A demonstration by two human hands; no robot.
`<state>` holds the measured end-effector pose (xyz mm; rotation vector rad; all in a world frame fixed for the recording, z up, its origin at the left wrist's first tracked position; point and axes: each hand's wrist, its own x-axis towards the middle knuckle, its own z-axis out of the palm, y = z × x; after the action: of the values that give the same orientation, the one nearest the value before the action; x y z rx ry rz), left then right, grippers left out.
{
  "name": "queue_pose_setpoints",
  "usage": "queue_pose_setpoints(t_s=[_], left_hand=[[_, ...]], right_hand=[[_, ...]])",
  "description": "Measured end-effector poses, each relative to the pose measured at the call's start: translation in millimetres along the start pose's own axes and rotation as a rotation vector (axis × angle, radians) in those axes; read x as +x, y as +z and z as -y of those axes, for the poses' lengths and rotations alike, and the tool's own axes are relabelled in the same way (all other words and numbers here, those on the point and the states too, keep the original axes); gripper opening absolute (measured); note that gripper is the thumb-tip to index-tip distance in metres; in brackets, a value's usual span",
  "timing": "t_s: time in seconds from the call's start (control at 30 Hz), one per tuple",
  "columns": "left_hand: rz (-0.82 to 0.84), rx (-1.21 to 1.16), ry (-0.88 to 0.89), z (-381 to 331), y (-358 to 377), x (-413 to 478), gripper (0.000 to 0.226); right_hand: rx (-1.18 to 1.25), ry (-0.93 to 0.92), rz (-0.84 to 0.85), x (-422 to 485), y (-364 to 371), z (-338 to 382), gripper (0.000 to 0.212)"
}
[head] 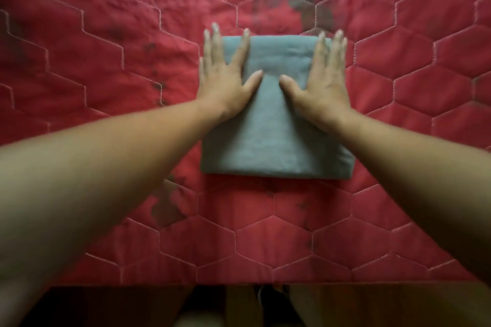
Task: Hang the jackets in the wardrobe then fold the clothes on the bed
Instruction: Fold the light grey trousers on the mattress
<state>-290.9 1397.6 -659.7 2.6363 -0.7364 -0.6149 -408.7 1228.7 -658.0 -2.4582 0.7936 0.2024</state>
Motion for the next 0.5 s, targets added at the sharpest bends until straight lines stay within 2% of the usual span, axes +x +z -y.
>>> queue_pose_setpoints(t_s=[0.07, 0.17, 0.27, 0.37, 0.43, 0.5], left_hand=[[-0.057, -0.282, -0.158, 2.9, -2.5, -29.8, 0.075], [-0.127, -0.642, -0.347, 15.4, -1.2, -73.8, 0.06], [-0.046, -0.851, -0.443, 26.4, -7.4, -83.5, 0.046], [0.061, -0.986, -0.44, 34.2, -18.0, -72.8, 0.038], [0.144, -1.076, -0.453, 33.1, -25.8, -69.1, 0.037], [0.228, -1.144, -0.488, 29.9, -35.8, -71.1, 0.037]], right_hand=[[0.256, 0.129, -0.029, -29.6, -5.8, -2.4, 0.094], [0.439, 0.25, -0.053, -71.2, -12.7, -15.4, 0.075], [0.581, 0.303, 0.069, -77.2, -25.6, -28.8, 0.056], [0.871, 0.407, 0.238, -60.8, -47.2, -32.5, 0.031], [1.071, 0.439, 0.371, -54.8, -57.5, -31.0, 0.026], [1.121, 0.432, 0.465, -56.1, -63.9, -25.3, 0.026]])
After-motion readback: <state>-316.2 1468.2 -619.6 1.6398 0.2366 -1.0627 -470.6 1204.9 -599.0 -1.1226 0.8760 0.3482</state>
